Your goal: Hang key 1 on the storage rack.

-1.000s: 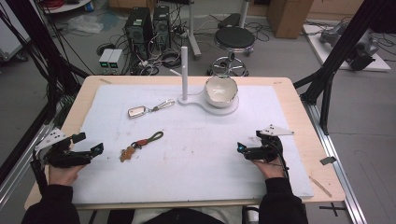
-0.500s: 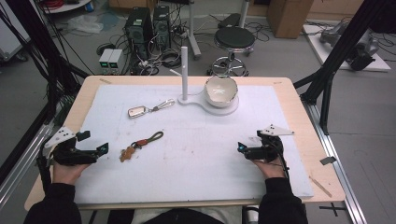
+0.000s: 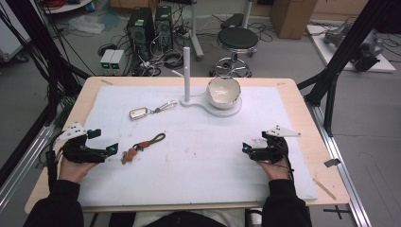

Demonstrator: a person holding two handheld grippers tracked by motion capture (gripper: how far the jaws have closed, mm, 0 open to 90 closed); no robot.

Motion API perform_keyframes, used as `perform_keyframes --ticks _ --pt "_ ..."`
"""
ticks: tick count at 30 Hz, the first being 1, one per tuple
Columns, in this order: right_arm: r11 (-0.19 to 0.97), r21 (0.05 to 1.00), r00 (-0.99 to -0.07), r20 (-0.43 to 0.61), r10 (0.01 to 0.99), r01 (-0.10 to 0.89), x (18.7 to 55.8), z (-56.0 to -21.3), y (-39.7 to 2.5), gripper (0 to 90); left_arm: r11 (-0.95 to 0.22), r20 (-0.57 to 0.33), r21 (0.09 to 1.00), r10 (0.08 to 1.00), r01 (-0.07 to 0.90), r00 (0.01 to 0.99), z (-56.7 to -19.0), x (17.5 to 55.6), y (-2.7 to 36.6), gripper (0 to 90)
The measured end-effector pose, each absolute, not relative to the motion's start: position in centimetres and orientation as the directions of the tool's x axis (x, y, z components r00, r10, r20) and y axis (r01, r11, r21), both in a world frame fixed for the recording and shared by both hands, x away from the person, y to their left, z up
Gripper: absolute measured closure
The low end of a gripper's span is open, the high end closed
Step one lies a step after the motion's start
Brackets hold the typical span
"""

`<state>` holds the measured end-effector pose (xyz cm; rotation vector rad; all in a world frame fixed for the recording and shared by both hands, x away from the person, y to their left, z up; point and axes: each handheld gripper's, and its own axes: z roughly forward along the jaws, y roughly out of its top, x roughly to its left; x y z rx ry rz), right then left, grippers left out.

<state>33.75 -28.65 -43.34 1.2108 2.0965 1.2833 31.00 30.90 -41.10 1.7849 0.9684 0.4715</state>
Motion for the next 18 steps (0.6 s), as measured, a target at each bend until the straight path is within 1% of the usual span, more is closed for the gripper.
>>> perform_keyframes --ticks 3,9,10,15,18 --pt "0.205 0.862 -0.547 0.095 0.832 0.463 33.8 -43.3 -28.6 0.8 -0.166 -0.122 0.900 0.791 0.403 0.599 -41.1 31.2 30.9 1.9" --pt "0.205 0.862 -0.546 0.096 0.832 0.464 33.7 -43.3 -28.6 0.8 -0.203 -0.104 0.890 0.780 0.407 0.617 -40.5 32.0 30.2 2.8" --pt "0.204 0.862 -0.546 0.097 0.832 0.464 33.7 -43.3 -28.6 0.8 -0.225 -0.094 0.885 0.771 0.408 0.630 -40.2 32.4 29.7 2.8" --pt "0.204 0.863 -0.546 0.095 0.832 0.462 33.8 -43.3 -28.6 0.7 -0.252 -0.102 0.869 0.751 0.427 0.652 -40.1 33.3 28.7 2.9" --pt "0.198 0.863 -0.543 0.101 0.834 0.465 33.7 -43.3 -28.7 0.8 -0.270 -0.101 0.859 0.742 0.434 0.662 -40.1 33.6 28.5 6.4"
